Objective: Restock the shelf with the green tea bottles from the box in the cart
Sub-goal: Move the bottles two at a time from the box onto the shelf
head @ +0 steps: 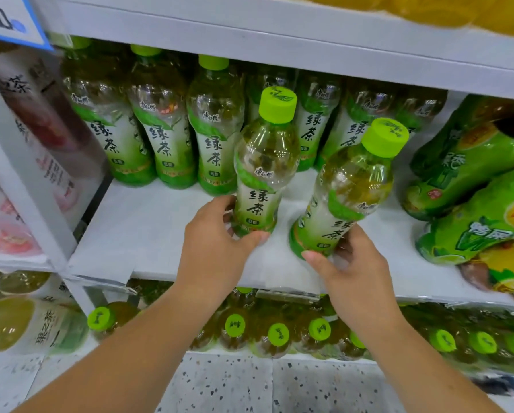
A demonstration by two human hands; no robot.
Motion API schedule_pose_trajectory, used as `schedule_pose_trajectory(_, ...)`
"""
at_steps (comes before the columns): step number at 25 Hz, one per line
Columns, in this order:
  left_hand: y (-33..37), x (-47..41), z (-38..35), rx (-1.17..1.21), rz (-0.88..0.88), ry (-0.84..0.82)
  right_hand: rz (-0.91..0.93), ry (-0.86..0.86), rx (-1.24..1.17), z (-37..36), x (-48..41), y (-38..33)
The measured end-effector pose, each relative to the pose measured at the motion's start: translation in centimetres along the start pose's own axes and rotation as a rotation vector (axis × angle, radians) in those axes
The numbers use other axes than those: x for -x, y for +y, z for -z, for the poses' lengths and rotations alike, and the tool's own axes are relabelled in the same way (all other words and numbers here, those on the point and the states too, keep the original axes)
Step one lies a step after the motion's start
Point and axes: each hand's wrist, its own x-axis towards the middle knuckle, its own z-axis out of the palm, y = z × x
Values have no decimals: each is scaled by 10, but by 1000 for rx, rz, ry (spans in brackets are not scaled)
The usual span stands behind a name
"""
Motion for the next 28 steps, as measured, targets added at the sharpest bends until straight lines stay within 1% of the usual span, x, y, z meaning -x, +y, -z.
schedule_pose_trajectory(3,1,-10,-12,-79,-38,42,40,14,49,-2,-20,-2)
schedule_pose_trajectory(6,5,-22,-20,-162,-29,86,79,38,83,-8,-41,1)
schedule_pose_trajectory(12,15,-36,-37,-105,78,206,131,49,103,-13,-78,4)
schedule_pose_trajectory(16,13,-35,-42,-73,127,226,137,45,57,-17,-94,6)
schedule_pose_trajectory(19,8,-32,-40,-93,133,230,157,48,49,-20,-98,10)
schedule_pose_trajectory(24,6,-37,-42,-23,226,285,175,79,117,-24,-99,23)
schedule_pose_trajectory(28,3,-39,-46,-50,204,299,146,122,233,-26,-98,17)
